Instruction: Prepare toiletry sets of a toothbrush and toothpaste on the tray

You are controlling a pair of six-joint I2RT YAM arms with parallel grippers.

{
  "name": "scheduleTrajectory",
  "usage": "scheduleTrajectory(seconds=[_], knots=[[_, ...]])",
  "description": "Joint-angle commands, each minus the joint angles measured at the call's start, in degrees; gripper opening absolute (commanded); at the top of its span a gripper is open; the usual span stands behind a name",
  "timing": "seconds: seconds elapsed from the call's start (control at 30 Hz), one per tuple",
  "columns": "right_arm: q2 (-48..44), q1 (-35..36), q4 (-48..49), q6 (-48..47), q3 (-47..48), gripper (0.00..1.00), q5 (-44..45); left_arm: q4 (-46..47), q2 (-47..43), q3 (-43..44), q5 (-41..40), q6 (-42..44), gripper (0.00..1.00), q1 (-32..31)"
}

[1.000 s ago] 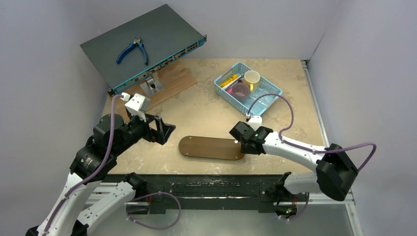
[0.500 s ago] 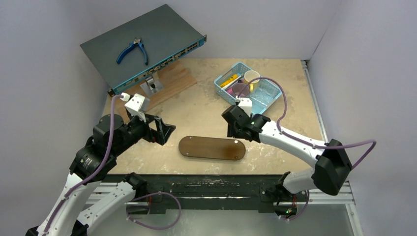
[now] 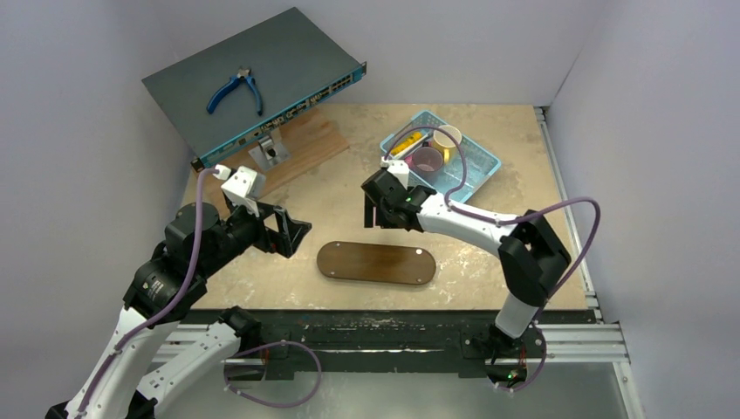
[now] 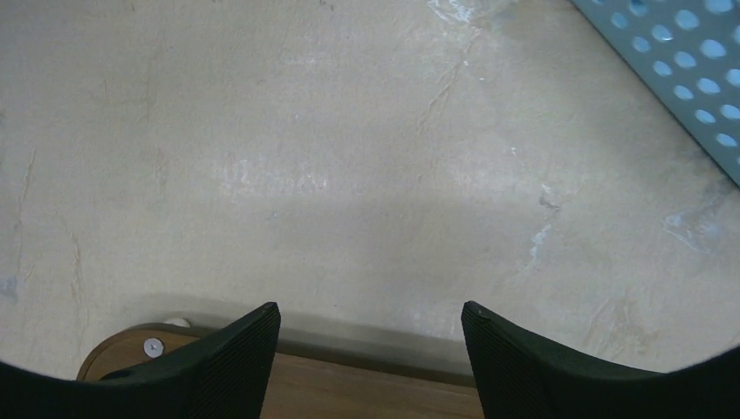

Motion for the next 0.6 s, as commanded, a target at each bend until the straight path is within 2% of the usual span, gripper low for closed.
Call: scheduleTrajectory(seconds=[0.0, 0.27, 0.57], knots=[[2.83, -0.1, 3.52, -0.29, 3.57, 0.8, -1.69, 0.82, -0.26, -0.08, -0.67, 1.15, 0.98, -0.05], [7.98, -0.02, 4.16, -0.9, 3.95, 0.83, -2.75, 0.76, -0.2, -0.08, -0.66, 1.28, 0.98, -0.05], [8.39, 0.15, 5.53, -1.24, 0.86, 0.83, -5.67, 0.68, 0.07, 0.01, -0.67, 1.28, 0.98, -0.04]])
